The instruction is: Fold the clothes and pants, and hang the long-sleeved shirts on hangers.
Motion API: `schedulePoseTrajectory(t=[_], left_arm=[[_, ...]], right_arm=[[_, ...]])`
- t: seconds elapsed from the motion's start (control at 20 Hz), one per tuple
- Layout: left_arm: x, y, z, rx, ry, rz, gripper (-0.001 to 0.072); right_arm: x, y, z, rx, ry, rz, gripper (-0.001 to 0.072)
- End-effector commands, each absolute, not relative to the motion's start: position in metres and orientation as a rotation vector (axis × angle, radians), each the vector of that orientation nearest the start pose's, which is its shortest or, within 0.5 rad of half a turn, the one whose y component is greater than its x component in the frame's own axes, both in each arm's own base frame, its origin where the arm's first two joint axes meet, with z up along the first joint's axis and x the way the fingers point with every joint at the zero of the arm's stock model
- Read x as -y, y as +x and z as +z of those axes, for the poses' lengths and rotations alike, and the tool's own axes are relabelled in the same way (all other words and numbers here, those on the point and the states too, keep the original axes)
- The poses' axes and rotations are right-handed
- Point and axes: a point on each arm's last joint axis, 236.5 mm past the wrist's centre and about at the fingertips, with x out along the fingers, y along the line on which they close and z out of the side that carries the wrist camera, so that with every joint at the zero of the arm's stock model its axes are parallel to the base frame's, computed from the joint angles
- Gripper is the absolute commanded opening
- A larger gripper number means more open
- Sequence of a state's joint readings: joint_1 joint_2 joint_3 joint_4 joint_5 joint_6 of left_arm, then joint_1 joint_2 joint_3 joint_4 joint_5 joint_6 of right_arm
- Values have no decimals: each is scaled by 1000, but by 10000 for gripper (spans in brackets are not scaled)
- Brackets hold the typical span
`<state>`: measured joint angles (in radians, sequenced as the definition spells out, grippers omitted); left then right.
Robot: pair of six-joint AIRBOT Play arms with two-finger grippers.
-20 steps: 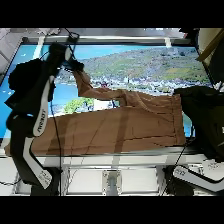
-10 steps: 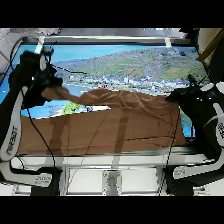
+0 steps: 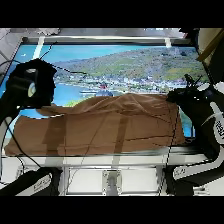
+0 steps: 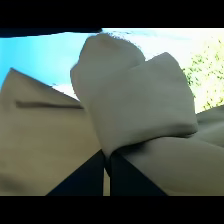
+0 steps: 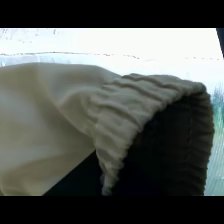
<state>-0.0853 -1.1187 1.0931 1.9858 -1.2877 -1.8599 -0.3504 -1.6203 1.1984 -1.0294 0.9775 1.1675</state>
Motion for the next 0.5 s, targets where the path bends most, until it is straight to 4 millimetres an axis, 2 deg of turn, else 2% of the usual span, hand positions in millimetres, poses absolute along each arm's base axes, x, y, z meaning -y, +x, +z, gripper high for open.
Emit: schedulePoseTrajectory(t=[0.0, 0.1, 0.25, 0.3, 0.35, 0.4, 0.45], left_arm=[[-69, 333, 64, -1170, 107, 427, 13], [-70, 344, 43, -1208, 131, 424, 14], [-70, 373, -11, -1263, 148, 395, 15], [-70, 377, -26, -1289, 138, 407, 109], [-70, 380, -32, -1301, 133, 417, 435], [-72, 386, -30, -1289, 143, 419, 692], [-76, 393, -20, -1257, 160, 427, 700]], right_arm=[[52, 440, -81, -1212, 448, 127, 50], [51, 441, -81, -1210, 452, 126, 32], [58, 447, -78, -1181, 476, 82, 32], [63, 451, -76, -1161, 483, 57, 32], [68, 454, -71, -1139, 490, 38, 32], [76, 459, -64, -1110, 505, 9, 32], [83, 461, -58, -1091, 524, -18, 31]])
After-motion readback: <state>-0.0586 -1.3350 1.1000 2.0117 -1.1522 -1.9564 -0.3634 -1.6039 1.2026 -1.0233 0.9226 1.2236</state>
